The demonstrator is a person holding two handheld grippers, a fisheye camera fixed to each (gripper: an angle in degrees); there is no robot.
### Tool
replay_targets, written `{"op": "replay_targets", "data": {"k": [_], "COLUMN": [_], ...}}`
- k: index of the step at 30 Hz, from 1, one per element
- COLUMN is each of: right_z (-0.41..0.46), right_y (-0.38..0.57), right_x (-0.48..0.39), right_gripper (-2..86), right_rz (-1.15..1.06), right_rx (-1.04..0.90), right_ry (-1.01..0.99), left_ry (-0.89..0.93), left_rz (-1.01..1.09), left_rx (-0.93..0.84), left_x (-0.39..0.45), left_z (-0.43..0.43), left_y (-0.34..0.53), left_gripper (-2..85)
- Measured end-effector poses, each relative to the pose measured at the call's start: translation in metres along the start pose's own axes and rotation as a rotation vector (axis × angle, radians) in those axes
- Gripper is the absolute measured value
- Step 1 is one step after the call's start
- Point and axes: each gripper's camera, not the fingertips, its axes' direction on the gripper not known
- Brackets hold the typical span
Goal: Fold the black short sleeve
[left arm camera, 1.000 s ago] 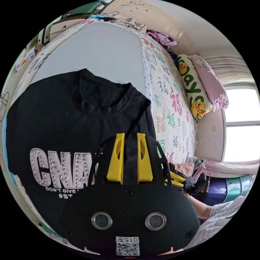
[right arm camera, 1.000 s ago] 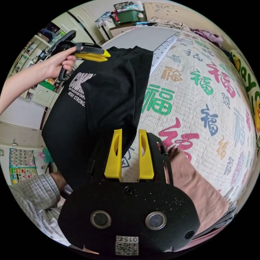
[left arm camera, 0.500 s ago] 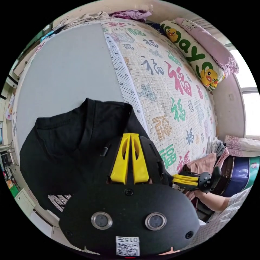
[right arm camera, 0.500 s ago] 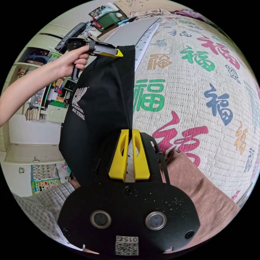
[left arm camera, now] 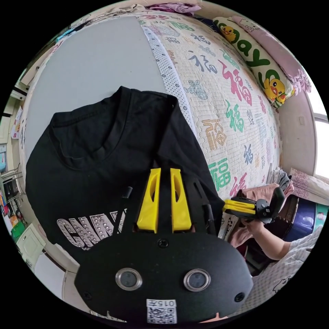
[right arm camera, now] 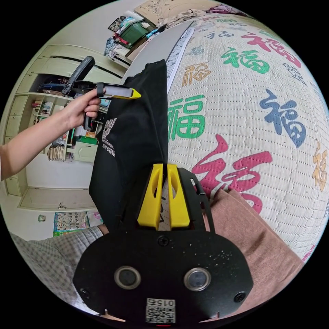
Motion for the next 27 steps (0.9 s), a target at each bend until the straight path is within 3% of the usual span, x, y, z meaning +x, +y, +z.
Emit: {"op": "replay_targets", "data": {"k": [6, 13, 27], "right_z": [-0.008, -0.015, -0.02], "right_y": [-0.003, -0.007, -0.014], "right_x": [0.008, 0.02, 0.038], "right_gripper": [0.7, 0.6, 0.6], "right_rz": [0.022, 0.038, 0.061], "right_rx": [0.004, 0.013, 0.016], "right_ry": [0.008, -0.02, -0.045], "left_ry": [0.032, -0.023, 0.009], "left_rz": [0.027, 0.005, -0.011], "left_rx": [0.105, 0.046, 0.044], "left_x": [0.024, 0.029, 0.032], "left_z": [-0.035, -0.052, -0.062], "left_y": [-0.037, -0.065, -0.078], "left_gripper": [-0.4, 7.2, 9.4]}}
